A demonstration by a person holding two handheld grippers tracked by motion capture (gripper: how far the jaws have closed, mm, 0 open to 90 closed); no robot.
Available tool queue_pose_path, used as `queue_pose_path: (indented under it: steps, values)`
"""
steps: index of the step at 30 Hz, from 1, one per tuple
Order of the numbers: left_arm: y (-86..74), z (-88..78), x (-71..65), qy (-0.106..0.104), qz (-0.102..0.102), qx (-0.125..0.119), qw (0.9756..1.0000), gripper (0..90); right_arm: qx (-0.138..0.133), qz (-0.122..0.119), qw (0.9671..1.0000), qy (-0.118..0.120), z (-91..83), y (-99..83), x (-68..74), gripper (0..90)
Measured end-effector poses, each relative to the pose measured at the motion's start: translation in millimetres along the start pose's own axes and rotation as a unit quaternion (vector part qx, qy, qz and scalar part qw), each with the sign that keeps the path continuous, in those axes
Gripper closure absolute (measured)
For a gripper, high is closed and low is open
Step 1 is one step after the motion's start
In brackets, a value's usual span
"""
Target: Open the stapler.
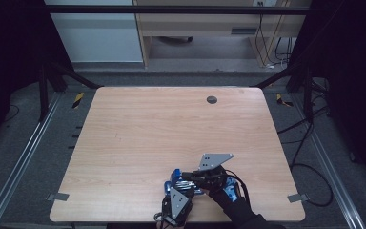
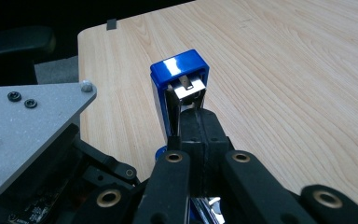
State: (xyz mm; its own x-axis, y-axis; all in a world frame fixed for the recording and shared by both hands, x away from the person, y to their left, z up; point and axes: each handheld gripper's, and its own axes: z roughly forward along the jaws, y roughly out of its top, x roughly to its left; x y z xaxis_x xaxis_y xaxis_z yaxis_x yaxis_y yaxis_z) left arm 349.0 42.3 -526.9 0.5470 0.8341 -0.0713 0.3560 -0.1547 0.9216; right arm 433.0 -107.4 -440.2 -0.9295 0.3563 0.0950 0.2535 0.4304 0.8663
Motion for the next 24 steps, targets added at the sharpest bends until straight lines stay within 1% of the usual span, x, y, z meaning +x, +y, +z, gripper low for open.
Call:
queue_pose_path:
  steps: [18,24]
  values:
    - [-0.1,0.0,-0.4,0.001,0.001,-0.001,1.0,89.7,0.006,-0.009,0.9998,0.018,10.7,8.5,1.1,90.0]
    - [-0.2,0.0,-0.5,0.002,0.001,-0.001,1.0,89.7,0.005,-0.006,0.9997,0.023,12.4,9.0,0.0,90.0]
